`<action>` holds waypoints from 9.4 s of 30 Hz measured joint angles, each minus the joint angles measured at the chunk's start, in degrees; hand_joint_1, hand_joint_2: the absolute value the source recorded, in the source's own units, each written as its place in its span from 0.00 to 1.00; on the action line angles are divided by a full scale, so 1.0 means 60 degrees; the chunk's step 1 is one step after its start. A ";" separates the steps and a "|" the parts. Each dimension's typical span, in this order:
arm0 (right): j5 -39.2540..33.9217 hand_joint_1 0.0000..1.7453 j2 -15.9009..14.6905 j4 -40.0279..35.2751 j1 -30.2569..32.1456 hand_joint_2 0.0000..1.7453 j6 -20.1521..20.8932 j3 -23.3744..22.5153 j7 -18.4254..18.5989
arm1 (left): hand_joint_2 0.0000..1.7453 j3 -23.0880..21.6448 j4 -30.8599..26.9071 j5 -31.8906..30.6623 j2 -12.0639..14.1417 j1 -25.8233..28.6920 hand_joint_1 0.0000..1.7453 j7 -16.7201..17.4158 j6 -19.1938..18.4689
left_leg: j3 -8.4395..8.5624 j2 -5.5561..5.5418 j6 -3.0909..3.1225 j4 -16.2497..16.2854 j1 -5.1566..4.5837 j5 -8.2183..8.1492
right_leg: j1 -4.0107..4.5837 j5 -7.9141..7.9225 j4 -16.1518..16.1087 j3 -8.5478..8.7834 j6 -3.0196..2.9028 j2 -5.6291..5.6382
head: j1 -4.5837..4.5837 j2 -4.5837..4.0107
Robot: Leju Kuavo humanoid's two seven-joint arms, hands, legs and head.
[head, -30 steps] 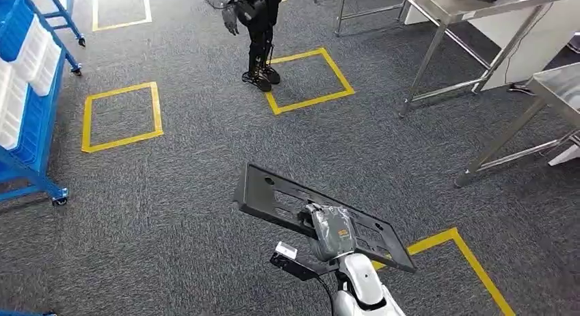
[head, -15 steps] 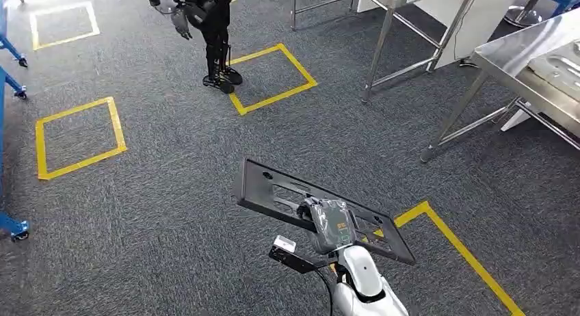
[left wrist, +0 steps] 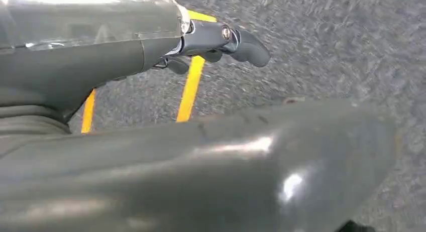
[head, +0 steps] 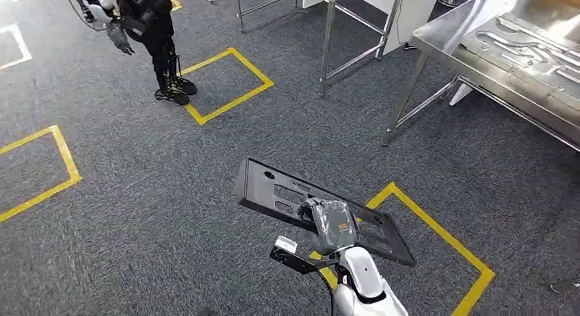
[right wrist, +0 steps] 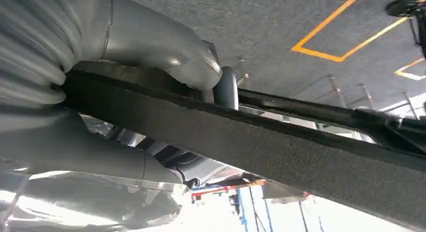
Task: Take the parts from the cabinet and place them on the table.
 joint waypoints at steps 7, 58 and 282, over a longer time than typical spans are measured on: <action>-0.0044 1.00 -0.0062 -0.0069 0.0138 1.00 -0.0036 0.0000 0.0000 | 0.00 -0.0004 -0.0004 0.0150 -0.0058 0.0025 0.00 0.0015 0.0084 | 0.0127 0.0913 0.0271 -0.0282 0.0034 0.0110 | 0.0027 -0.1324 0.2769 -0.1397 0.0270 -0.1209 | 0.0004 0.0000; -0.0204 1.00 -0.0255 -0.0018 0.0076 1.00 -0.0233 0.0073 0.0058 | 0.00 -0.0175 0.0000 0.0189 0.0007 0.0163 0.00 -0.0095 0.0284 | 0.0009 0.0184 -0.0044 0.0141 0.0084 0.0001 | 0.0061 0.0017 -0.0053 0.0124 -0.0160 -0.0369 | 0.0007 0.0000; 0.1235 1.00 -0.0430 0.7879 -1.0348 1.00 0.2292 0.5799 0.0517 | 0.00 -0.0233 0.0091 0.1166 -0.0003 0.0091 0.00 0.0131 -0.0364 | -0.0505 0.0501 0.0184 -0.0069 0.0055 0.0562 | -0.0315 0.0228 -0.0455 0.0246 0.0588 -0.1253 | 0.0058 0.0000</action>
